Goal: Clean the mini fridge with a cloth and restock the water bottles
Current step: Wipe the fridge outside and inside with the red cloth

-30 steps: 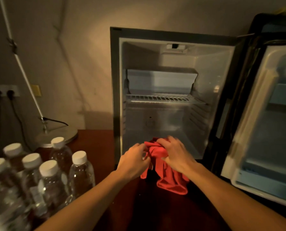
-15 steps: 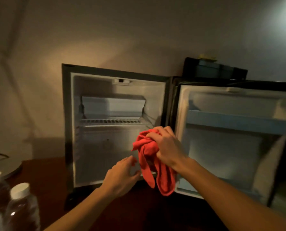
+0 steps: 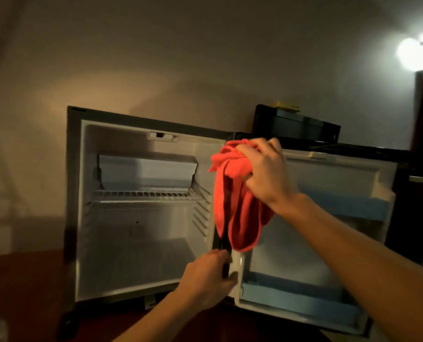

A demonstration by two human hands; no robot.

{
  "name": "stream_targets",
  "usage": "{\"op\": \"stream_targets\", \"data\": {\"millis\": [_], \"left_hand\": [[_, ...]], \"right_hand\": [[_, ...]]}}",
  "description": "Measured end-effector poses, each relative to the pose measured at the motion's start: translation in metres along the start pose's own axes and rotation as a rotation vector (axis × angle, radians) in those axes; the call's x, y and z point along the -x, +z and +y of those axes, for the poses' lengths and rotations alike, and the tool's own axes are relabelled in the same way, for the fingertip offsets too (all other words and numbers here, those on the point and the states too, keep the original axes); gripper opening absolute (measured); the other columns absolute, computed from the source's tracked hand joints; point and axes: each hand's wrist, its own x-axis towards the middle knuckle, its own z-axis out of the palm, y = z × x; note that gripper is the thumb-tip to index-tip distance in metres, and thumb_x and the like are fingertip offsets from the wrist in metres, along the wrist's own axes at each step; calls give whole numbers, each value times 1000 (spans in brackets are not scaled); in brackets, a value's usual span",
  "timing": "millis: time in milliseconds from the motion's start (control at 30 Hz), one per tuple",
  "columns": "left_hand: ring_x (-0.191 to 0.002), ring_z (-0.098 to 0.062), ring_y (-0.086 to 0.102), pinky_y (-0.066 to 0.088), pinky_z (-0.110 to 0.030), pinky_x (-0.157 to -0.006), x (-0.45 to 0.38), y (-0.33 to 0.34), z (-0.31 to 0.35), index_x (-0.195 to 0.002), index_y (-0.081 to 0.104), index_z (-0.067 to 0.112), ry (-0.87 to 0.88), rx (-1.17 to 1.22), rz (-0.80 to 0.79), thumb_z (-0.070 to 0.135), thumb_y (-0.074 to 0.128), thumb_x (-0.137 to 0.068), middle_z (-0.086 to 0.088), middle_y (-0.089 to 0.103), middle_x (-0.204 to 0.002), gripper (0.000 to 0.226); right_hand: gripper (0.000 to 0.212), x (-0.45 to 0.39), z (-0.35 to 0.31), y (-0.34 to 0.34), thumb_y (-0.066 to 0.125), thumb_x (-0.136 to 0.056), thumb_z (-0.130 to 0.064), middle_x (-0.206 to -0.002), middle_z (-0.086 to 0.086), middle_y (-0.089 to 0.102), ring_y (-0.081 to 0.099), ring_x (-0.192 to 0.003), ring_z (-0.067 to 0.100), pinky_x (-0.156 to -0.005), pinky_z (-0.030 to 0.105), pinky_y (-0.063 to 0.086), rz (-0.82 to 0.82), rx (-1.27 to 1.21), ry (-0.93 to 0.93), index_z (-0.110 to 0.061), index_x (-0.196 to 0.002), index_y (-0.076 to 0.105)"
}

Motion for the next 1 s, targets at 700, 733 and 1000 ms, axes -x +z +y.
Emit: {"op": "stream_targets", "data": {"millis": [700,733,1000], "left_hand": [[-113,-15,50,41,-29,-95,-6,35,-15,-118,53,28,345,-185,84,40,40,-84,8,53,-122,38],[-111,-15,51,42,-29,-92,-5,32,-19,-118,53,29,320,-175,86,39,41,-84,9,54,-120,37],[-103,-9,53,43,-24,-81,-3,15,-27,-118,53,33,173,-113,116,38,46,-91,14,55,-112,28]], "right_hand": [[50,25,-33,45,66,-72,-13,-113,11,59,43,-112,33,-84,41,46,-421,235,-119,-13,-122,57],[53,18,-29,39,66,-72,-13,-115,11,58,42,-112,32,-87,41,45,-394,225,-104,-14,-124,57],[53,-27,0,28,59,-71,-5,-114,16,59,50,-102,39,-90,42,43,-163,266,39,-11,-124,55]]}}
